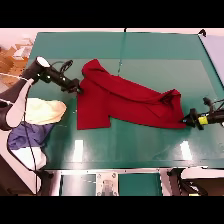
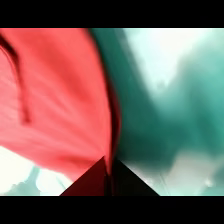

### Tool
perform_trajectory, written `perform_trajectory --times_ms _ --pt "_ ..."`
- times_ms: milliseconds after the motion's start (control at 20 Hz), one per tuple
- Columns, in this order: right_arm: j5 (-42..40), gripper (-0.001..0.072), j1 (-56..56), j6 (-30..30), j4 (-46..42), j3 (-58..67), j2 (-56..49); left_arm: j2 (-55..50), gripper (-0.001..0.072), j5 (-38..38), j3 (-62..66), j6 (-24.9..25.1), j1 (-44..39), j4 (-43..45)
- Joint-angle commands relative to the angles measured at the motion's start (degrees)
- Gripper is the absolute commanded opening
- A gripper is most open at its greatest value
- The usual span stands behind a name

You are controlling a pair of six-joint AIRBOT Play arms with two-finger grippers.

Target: Fold the shirts.

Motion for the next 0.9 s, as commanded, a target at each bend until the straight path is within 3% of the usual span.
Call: perform_trajectory --times_ms 0,200,450,650,850 --pt "5.2 0.0014 0.1 0.3 9.4 4.6 5.4 5.0 0.0026 -3.7 7.6 -0.1 0.0 -0.8" --pt "7.3 0.0014 0.1 0.7 25.4 14.7 16.9 17.2 0.0027 -3.8 21.0 -0.6 0.0 -0.8" --pt "-0.1 0.0014 -0.5 3.8 41.6 27.0 34.1 41.8 0.0027 12.0 22.8 3.1 0.0 -0.3" --pt "-11.4 0.0014 -7.5 5.9 42.2 34.1 46.2 57.0 0.0028 16.9 22.8 5.7 0.0 1.8" --pt "-16.4 0.0014 -9.7 7.5 41.6 35.2 50.9 62.1 0.0028 16.5 22.8 5.3 0.0 2.9"
